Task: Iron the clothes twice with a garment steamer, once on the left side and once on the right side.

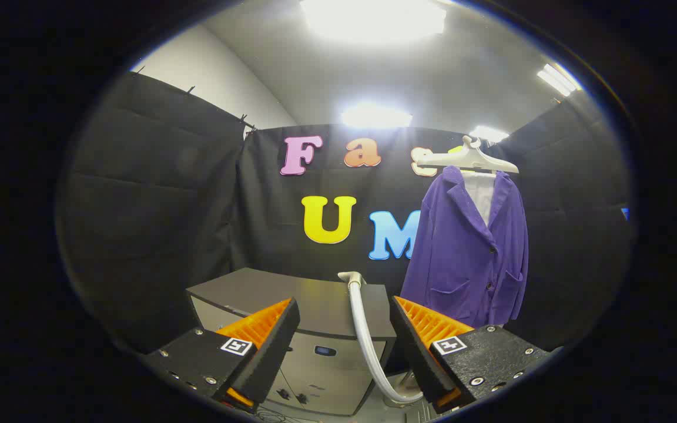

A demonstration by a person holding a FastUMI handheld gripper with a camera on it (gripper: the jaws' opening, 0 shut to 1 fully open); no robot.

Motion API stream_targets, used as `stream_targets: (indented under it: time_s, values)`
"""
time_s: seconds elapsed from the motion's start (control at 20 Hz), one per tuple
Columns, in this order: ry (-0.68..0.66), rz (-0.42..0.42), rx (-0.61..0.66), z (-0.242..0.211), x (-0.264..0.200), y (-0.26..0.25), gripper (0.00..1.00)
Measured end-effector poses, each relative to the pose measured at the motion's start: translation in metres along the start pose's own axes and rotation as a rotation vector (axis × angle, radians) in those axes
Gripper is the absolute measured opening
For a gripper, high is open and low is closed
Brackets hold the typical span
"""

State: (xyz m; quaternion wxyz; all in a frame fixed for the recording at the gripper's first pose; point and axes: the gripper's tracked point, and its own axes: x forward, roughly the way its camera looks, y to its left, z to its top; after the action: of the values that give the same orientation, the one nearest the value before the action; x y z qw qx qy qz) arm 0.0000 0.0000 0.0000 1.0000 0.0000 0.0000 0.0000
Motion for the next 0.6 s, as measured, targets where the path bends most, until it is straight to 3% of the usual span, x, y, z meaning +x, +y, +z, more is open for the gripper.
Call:
stream_targets:
  time_s: [0.6]
  values:
    - [0.026,0.04,-0.053,-0.017,-0.004,-0.006,0.95]
